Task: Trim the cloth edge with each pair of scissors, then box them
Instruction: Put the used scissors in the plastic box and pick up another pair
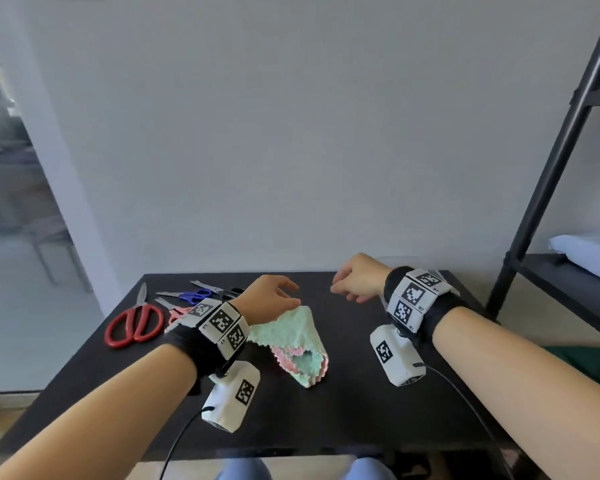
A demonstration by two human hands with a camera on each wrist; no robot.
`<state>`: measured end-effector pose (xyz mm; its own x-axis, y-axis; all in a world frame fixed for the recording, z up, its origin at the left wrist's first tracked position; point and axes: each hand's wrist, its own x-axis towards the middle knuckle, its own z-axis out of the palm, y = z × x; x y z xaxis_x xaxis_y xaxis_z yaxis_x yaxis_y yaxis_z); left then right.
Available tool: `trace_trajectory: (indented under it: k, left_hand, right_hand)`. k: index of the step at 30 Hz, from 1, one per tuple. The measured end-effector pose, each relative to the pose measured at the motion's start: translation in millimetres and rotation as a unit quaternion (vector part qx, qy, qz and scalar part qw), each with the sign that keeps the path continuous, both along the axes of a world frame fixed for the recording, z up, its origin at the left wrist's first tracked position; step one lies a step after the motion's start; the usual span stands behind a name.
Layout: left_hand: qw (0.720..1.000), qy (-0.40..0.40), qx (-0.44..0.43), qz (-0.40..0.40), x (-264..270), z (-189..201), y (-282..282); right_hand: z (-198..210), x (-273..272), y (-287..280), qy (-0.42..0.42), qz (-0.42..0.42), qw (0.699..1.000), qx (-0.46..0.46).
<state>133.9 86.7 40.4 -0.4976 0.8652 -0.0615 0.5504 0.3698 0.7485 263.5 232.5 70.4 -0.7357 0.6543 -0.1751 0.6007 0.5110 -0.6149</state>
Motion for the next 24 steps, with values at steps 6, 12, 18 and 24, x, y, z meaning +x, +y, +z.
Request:
trace_trajectory:
  k: [6, 12, 18, 24]
  left_hand:
    - [0.996, 0.033, -0.025, 0.079, -44.9, -7.2, -66.2]
    - [0.986, 0.042, -0.039, 0.154, -88.5, -17.1, -108.0]
    - [0.979, 0.051, -0.058, 0.191, -134.8, -25.7, -114.9]
    - [0.980, 0.008, -0.051, 0.194, -171.6, -41.8, -101.6]
  right_hand:
    - [-9.1, -59.1, -47.7, -0.004, 0.070, 0.997, -0.013]
    - [-18.7, -124.4, -76.2, -0.031, 0.094, 0.995, -0.004]
    - [-33.0, -186.3, -75.5, -0.083, 0.091, 0.992, 0.029]
    - [-53.7, -235.7, -65.4, -0.148, 0.116, 0.976, 0.113]
